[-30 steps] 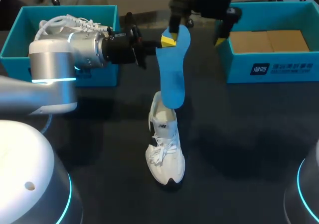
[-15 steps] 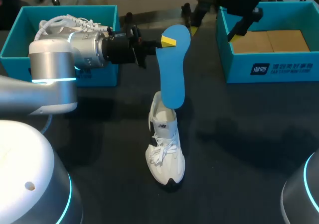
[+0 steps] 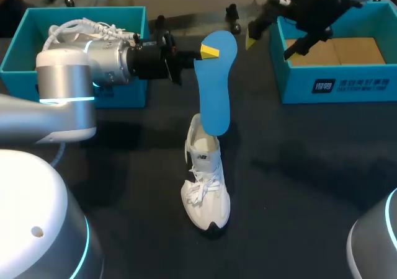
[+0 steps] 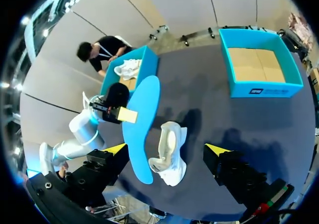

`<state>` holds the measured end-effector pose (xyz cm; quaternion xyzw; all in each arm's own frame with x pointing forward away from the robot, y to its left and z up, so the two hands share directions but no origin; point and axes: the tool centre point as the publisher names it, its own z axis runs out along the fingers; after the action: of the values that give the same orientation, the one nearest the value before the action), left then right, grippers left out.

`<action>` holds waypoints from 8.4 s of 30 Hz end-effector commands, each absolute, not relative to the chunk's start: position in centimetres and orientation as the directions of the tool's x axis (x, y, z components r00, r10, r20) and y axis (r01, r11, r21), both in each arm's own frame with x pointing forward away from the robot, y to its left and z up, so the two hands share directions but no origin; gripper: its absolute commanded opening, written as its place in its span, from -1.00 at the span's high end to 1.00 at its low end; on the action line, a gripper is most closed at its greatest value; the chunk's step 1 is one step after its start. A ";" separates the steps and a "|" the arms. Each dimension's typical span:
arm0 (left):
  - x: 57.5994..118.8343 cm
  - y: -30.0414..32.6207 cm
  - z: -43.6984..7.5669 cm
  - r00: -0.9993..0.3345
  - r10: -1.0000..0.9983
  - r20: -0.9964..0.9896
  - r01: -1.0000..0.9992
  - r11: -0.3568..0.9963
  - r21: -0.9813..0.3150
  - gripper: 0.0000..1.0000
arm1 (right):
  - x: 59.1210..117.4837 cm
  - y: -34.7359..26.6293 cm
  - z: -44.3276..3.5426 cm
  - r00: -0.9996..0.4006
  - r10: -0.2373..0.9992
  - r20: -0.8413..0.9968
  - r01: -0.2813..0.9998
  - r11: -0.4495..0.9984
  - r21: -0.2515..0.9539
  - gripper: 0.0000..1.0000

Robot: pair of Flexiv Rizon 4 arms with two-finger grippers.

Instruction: Take the shoe out of the shoebox, open the shoe tongue, remove and reinsert the insole, then place the shoe into the shoebox

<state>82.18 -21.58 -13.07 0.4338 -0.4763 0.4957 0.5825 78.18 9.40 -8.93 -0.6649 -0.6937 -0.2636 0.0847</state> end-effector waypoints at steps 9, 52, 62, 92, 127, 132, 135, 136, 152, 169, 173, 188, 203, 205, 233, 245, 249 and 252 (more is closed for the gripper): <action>82.1 -21.6 -13.0 0.055 0.163 0.985 -0.991 0.130 0.033 1.00 | 78.2 8.6 -11.0 -0.217 0.552 0.805 0.969 0.021 0.247 -1.00; 82.1 -21.6 -13.0 0.055 0.163 0.985 -0.991 0.130 0.033 1.00 | 79.8 7.7 -13.7 -0.239 0.320 0.917 0.960 -0.067 0.273 -1.00; 82.2 -21.0 -12.8 -0.292 0.157 0.944 -0.930 0.185 -0.318 1.00 | 79.8 7.7 -13.7 -0.239 0.320 0.917 0.960 -0.067 0.273 -1.00; 84.1 -18.9 -10.2 -0.989 0.143 0.033 -0.036 -0.017 -0.999 1.00 | 79.8 7.7 -13.7 -0.239 0.320 0.917 0.960 -0.067 0.273 -1.00; 84.1 -18.7 -10.4 -0.790 0.191 -0.582 0.578 -0.085 -0.812 1.00 | 79.8 7.7 -13.7 -0.239 0.320 0.917 0.960 -0.067 0.273 -1.00; 83.9 -18.5 -10.4 -0.663 0.174 -0.728 0.719 -0.122 -0.684 1.00 | 79.8 7.7 -13.7 -0.239 0.320 0.917 0.960 -0.067 0.273 -1.00; 84.0 -18.5 -10.6 -0.600 0.148 -0.786 0.778 -0.121 -0.616 1.00 | 79.8 7.7 -13.7 -0.239 0.320 0.917 0.960 -0.067 0.273 -1.00; 84.0 -18.5 -10.7 -0.573 0.131 -0.809 0.801 -0.120 -0.587 1.00 | 79.8 7.7 -13.7 -0.239 0.320 0.917 0.960 -0.067 0.273 -1.00; 84.5 -18.7 -12.2 0.272 -0.108 -0.956 0.961 -0.024 0.276 1.00 | 79.8 7.7 -13.7 -0.239 0.320 0.917 0.960 -0.067 0.273 -1.00; 84.7 -18.7 -12.2 0.292 -0.117 -0.949 0.956 0.016 0.292 1.00 | 79.8 7.7 -13.7 -0.239 0.320 0.917 0.960 -0.067 0.273 -1.00; 84.6 -18.9 -12.6 0.258 -0.116 -0.959 0.966 0.022 0.257 1.00 | 79.8 7.7 -13.7 -0.239 0.320 0.917 0.960 -0.067 0.273 -1.00; 84.6 -19.0 -13.2 0.241 -0.088 -0.967 0.970 0.066 0.236 1.00 | 80.5 10.3 -13.8 -0.259 0.367 0.893 0.957 -0.027 0.289 -1.00; 85.9 -21.9 -14.3 0.273 -0.073 -0.959 0.960 0.079 0.267 1.00 | 81.1 14.1 -14.4 -0.276 0.298 0.914 0.959 0.015 0.285 -0.27; 85.9 -22.2 -14.2 0.272 -0.073 -0.960 0.961 0.080 0.266 1.00 | 81.1 14.3 -14.5 -0.274 0.297 0.915 0.960 0.022 0.280 -0.20; 85.0 -23.4 -13.9 0.269 -0.099 -0.958 0.963 0.040 0.266 1.00 | 81.7 14.8 -15.2 -0.261 0.268 0.928 0.965 0.062 0.254 0.18; 84.9 -23.6 -14.3 0.256 -0.094 -0.962 0.966 0.050 0.252 1.00 | 82.4 14.8 -15.3 -0.267 0.260 0.928 0.964 0.082 0.254 0.22; 85.0 -23.8 -14.3 0.253 -0.098 -0.963 0.967 0.062 0.248 1.00 | 82.4 15.0 -15.3 -0.267 0.255 0.929 0.964 0.085 0.254 0.25; 85.2 -23.9 -14.4 0.252 -0.099 -0.963 0.967 0.067 0.247 1.00 | 82.3 15.0 -15.4 -0.265 0.252 0.931 0.964 0.082 0.252 0.25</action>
<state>85.23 -23.50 -14.25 0.5201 0.4186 -0.4467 0.5956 82.25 14.82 -15.20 -0.4792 -0.6354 -0.4784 0.3713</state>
